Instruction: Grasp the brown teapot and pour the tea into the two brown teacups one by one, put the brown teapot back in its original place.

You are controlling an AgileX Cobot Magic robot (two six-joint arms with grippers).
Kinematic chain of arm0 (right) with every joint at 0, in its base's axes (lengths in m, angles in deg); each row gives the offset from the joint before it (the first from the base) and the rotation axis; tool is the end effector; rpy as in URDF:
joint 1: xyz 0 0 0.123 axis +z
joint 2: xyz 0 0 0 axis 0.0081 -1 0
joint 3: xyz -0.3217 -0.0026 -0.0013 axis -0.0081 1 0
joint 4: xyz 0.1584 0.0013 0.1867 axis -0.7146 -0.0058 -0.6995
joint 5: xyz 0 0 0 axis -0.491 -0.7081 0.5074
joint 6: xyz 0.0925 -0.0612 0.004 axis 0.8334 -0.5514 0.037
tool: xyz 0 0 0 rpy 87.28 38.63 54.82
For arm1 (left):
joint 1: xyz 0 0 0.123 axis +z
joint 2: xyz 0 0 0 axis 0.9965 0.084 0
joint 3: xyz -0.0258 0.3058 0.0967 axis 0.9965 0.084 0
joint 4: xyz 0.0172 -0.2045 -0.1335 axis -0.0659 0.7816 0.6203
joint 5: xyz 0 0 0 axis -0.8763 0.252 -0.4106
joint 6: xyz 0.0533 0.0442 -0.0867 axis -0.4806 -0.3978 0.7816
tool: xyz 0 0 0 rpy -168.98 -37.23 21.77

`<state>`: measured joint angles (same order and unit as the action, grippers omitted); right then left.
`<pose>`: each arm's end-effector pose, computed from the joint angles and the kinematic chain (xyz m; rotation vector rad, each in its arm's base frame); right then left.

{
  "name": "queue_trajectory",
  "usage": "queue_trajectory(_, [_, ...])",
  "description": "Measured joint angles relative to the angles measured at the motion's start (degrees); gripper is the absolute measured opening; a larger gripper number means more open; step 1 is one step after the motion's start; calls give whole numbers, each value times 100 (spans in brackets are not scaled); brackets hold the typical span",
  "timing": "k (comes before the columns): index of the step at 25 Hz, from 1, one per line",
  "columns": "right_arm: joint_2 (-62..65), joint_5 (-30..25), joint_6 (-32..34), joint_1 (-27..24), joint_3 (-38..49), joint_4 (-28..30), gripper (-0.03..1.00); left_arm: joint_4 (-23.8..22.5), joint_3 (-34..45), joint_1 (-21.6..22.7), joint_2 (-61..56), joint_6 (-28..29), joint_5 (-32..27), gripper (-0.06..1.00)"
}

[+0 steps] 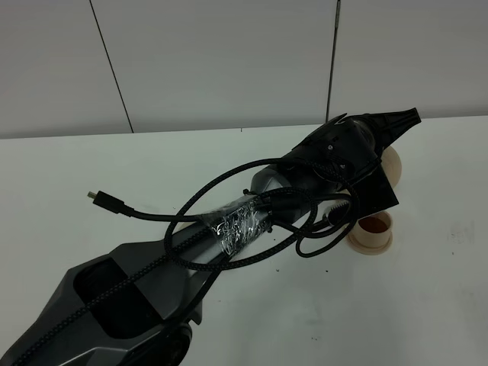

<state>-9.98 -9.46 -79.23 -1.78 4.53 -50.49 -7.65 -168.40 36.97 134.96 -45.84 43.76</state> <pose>-0.0222 0.0095 0.2610 0.0716 2.1164 0.1250 0.4408 -0.4338 0.2173 2.3789 0.1704 1.2072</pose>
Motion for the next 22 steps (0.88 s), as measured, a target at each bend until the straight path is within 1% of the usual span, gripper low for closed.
queue_trajectory(22, [0,0,0,0,0,0,24,0,0,0,0,0,0,17])
